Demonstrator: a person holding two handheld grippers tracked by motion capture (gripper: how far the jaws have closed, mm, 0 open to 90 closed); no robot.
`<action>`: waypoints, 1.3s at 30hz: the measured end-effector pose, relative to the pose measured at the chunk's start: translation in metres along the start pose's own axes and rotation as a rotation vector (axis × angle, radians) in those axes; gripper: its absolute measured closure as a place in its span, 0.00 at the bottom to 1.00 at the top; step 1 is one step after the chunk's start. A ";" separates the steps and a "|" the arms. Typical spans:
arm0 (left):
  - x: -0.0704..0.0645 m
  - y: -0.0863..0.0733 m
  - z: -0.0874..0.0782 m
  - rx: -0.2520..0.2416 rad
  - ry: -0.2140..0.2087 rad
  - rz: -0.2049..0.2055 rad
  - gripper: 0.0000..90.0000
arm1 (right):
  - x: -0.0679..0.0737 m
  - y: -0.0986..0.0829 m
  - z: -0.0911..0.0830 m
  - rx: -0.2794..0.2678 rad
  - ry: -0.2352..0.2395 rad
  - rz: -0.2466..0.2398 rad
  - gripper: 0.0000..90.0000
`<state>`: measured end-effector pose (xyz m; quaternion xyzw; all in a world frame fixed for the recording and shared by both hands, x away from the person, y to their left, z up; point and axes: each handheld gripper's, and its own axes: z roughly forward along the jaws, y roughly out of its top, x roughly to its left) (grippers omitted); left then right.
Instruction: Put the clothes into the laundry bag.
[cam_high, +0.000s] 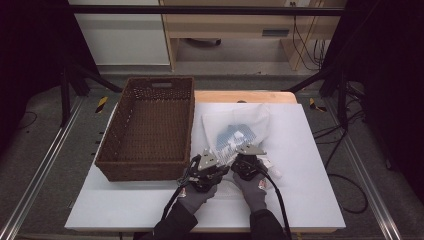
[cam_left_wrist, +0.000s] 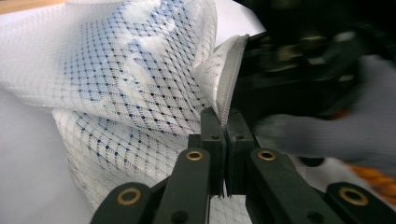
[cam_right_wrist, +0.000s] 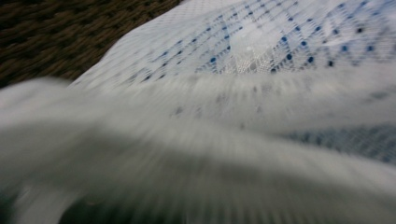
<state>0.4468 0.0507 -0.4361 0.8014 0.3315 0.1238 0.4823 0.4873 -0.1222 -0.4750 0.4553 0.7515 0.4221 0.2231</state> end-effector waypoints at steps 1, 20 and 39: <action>0.000 0.000 0.000 -0.001 0.001 -0.003 0.98 | 0.000 0.000 -0.008 -0.004 0.005 -0.006 0.80; 0.001 -0.011 -0.012 0.075 0.053 0.033 0.69 | -0.082 -0.027 -0.088 -0.037 -0.100 0.098 0.69; 0.014 -0.066 -0.023 0.147 0.170 -0.012 0.71 | -0.098 -0.048 -0.081 0.084 -0.118 0.091 0.76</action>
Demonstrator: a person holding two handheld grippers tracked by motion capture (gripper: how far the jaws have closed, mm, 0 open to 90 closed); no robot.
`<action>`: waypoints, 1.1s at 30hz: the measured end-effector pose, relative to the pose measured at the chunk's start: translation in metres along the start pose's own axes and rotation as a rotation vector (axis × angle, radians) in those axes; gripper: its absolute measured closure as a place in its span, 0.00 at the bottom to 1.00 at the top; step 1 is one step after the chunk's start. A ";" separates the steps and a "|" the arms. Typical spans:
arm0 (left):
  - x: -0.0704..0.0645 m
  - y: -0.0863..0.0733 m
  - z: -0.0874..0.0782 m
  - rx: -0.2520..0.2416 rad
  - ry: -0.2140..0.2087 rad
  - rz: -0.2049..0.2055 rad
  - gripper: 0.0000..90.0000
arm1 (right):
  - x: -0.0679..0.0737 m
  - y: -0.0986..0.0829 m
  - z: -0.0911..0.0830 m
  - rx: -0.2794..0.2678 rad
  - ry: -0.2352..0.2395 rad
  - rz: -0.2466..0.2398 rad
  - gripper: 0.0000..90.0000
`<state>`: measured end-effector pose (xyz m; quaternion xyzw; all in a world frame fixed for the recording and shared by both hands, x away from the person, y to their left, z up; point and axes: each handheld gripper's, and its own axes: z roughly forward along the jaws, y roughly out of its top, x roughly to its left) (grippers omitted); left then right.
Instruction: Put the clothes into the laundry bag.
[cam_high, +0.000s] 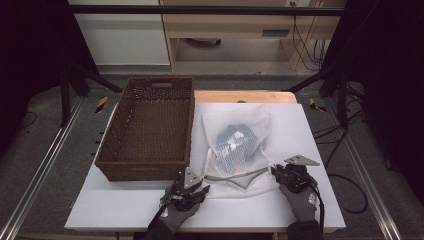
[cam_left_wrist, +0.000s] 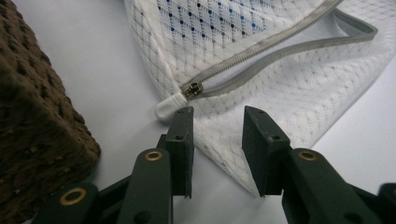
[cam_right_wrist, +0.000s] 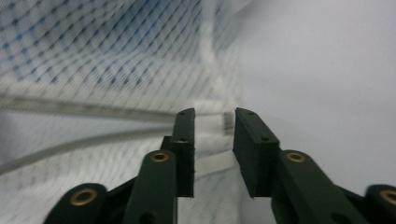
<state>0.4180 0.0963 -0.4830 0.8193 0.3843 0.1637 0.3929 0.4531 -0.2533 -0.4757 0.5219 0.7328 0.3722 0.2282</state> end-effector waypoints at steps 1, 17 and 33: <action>0.000 0.000 0.001 -0.003 0.003 -0.013 0.73 | -0.003 0.001 0.000 -0.013 -0.018 0.012 0.74; 0.003 0.004 0.004 0.045 0.050 -0.014 0.97 | 0.001 -0.010 -0.004 0.025 -0.019 0.046 0.97; 0.011 0.000 -0.007 -0.030 -0.005 0.004 0.88 | -0.006 -0.026 -0.021 -0.040 0.005 0.037 0.72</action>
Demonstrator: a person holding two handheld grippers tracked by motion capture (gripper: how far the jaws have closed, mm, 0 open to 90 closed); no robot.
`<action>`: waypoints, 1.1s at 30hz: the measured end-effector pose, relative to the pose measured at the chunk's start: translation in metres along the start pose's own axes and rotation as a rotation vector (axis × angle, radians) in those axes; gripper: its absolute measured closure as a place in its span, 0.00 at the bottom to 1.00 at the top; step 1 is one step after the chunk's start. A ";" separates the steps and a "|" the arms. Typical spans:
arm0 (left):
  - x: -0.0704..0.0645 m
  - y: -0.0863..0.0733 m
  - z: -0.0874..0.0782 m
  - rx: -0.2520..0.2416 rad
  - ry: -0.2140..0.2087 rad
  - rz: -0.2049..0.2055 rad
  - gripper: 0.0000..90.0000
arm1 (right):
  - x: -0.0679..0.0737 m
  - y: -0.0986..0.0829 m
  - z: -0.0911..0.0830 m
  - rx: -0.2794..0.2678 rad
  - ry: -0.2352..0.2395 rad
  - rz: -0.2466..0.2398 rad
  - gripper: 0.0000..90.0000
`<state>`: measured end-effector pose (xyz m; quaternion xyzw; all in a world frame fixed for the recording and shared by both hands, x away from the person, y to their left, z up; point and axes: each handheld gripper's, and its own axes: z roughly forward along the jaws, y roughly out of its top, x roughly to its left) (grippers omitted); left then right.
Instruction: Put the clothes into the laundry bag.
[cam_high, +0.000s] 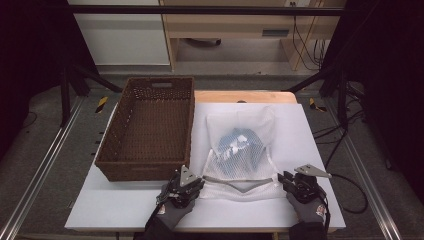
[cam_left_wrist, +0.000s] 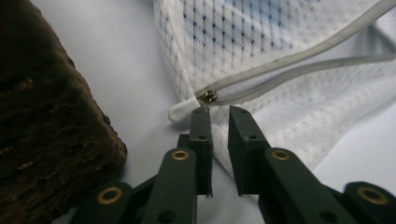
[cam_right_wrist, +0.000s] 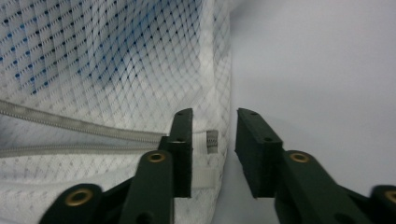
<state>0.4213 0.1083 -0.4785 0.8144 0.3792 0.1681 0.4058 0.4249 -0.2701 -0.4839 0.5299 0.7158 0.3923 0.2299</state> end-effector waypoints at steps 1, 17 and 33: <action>0.000 0.000 -0.002 -0.012 0.000 -0.002 0.86 | 0.000 0.001 -0.001 -0.009 0.003 0.008 0.69; 0.007 -0.009 -0.032 -0.086 -0.050 0.010 0.55 | -0.013 0.003 -0.010 -0.078 -0.016 -0.013 0.25; 0.035 -0.029 -0.054 -0.064 -0.016 -0.020 0.45 | -0.022 0.002 -0.011 -0.038 0.008 -0.013 0.12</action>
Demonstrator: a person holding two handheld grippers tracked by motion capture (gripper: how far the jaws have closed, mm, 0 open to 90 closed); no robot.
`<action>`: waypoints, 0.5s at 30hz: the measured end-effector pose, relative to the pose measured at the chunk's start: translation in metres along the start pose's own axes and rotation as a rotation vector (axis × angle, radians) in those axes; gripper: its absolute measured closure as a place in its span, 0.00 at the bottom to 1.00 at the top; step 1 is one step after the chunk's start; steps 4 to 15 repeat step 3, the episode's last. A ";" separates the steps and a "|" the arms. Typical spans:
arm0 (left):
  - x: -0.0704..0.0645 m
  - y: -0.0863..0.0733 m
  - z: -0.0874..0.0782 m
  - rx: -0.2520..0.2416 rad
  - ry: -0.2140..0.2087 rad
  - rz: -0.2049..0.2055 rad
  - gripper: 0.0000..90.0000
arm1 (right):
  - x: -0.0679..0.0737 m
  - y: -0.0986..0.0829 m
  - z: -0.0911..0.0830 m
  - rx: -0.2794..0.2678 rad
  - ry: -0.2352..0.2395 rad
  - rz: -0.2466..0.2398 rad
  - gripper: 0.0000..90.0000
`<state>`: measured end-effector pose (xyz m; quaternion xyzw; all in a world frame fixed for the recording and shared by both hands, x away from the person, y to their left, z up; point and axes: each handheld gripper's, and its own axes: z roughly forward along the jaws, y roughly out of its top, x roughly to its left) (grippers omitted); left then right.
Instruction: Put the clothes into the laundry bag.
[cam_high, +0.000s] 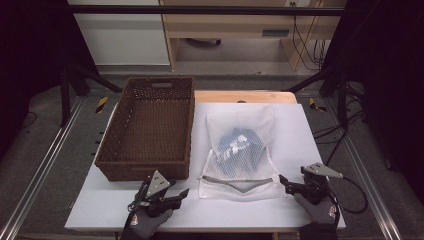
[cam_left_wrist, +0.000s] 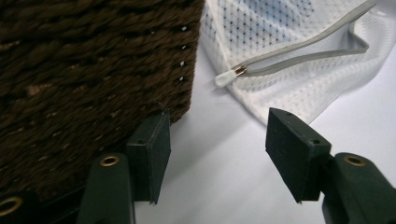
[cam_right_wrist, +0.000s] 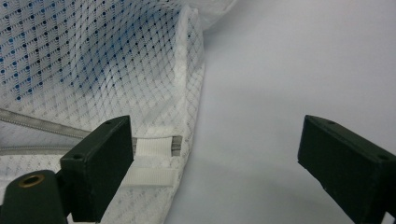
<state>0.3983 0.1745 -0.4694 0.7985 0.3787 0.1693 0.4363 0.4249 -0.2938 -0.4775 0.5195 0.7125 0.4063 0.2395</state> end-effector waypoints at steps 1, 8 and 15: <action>0.001 -0.001 -0.001 0.001 0.002 -0.009 0.44 | -0.001 0.000 0.000 -0.001 -0.002 -0.002 0.11; 0.003 -0.001 -0.001 -0.001 0.004 -0.011 0.43 | -0.002 0.000 -0.001 0.000 0.002 0.005 0.11; 0.003 -0.001 -0.001 -0.001 0.004 -0.011 0.43 | -0.002 0.000 -0.001 0.000 0.002 0.005 0.11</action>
